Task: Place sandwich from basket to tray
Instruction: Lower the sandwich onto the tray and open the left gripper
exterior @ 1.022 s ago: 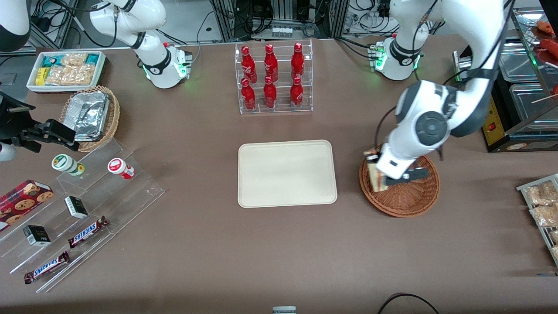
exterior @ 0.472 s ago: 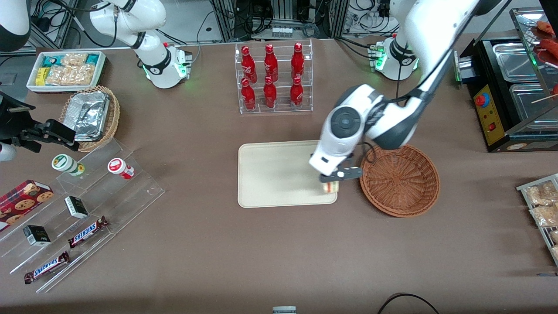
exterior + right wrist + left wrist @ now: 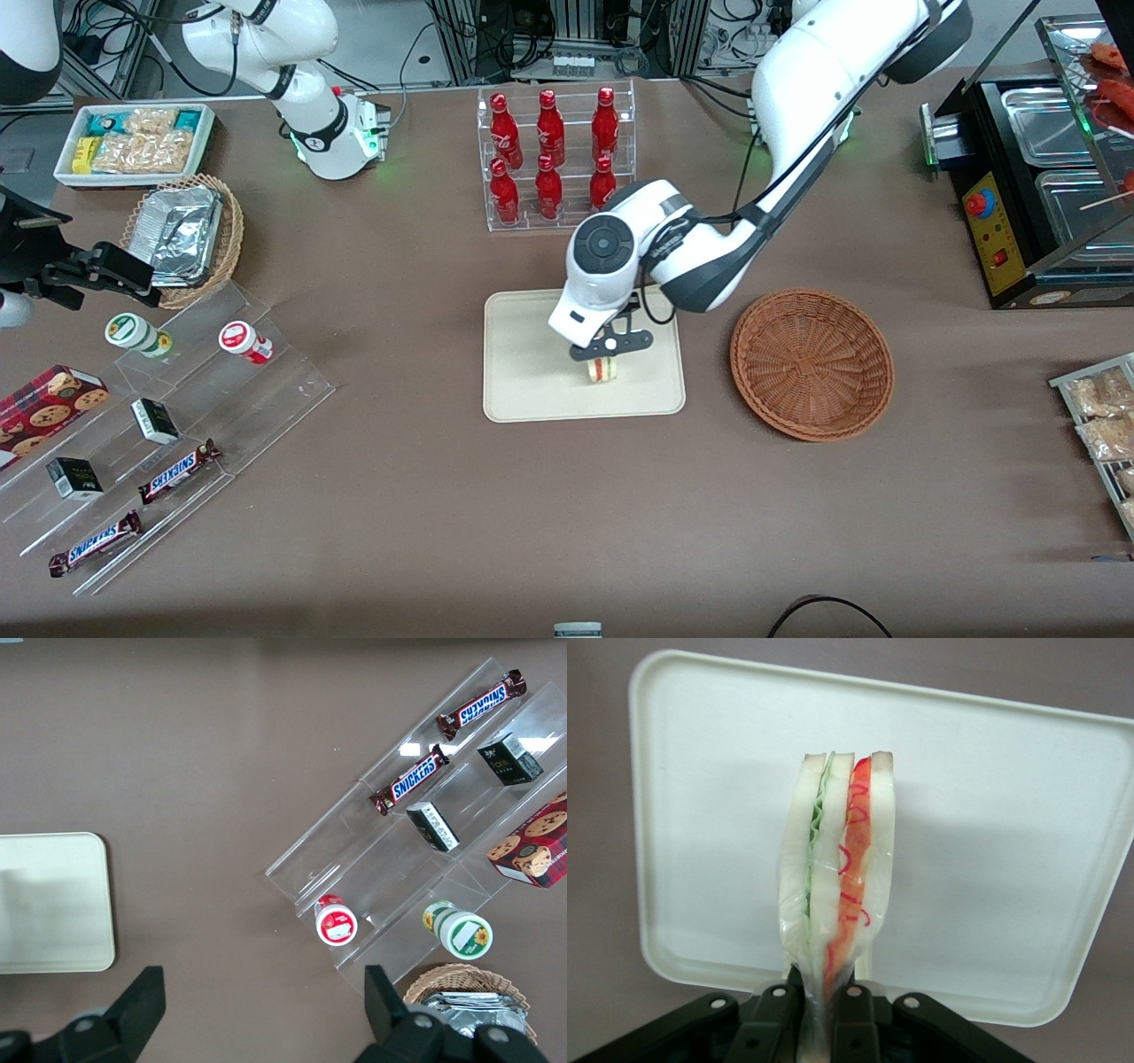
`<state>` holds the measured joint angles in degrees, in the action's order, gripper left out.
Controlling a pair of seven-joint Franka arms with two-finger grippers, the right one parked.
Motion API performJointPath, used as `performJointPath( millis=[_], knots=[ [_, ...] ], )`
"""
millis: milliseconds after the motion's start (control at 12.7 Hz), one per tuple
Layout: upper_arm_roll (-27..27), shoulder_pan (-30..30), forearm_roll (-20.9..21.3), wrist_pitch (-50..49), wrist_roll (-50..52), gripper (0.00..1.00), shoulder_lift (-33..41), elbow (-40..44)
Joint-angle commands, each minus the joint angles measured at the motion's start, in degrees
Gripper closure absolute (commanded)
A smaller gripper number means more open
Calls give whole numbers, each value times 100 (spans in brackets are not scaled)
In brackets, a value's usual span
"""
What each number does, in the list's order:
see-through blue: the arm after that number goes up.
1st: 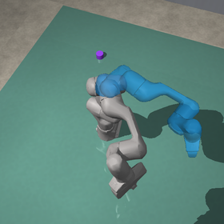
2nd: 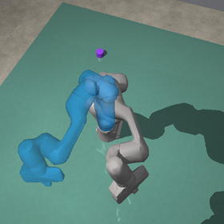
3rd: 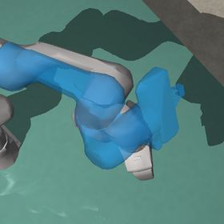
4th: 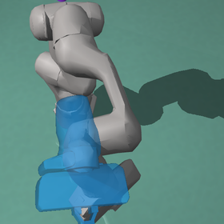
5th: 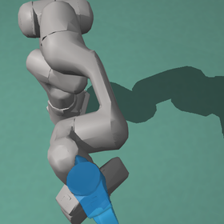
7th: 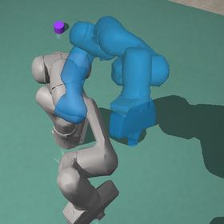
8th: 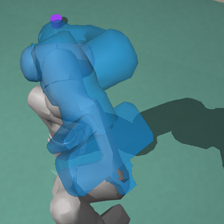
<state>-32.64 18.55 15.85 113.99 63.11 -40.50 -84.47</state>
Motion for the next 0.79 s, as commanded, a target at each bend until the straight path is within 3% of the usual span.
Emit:
performJointPath(
  millis=[0,315,393,472,551,708],
  knots=[
    [30,192,252,-96,254,92,-466,431],
    [30,175,270,97,245,86,-722,431],
    [30,175,253,185,272,69,-766,431],
    [21,157,235,238,246,12,-783,431],
    [21,157,226,229,211,0,-740,431],
    [12,113,243,177,193,0,-530,457]
  ],
)
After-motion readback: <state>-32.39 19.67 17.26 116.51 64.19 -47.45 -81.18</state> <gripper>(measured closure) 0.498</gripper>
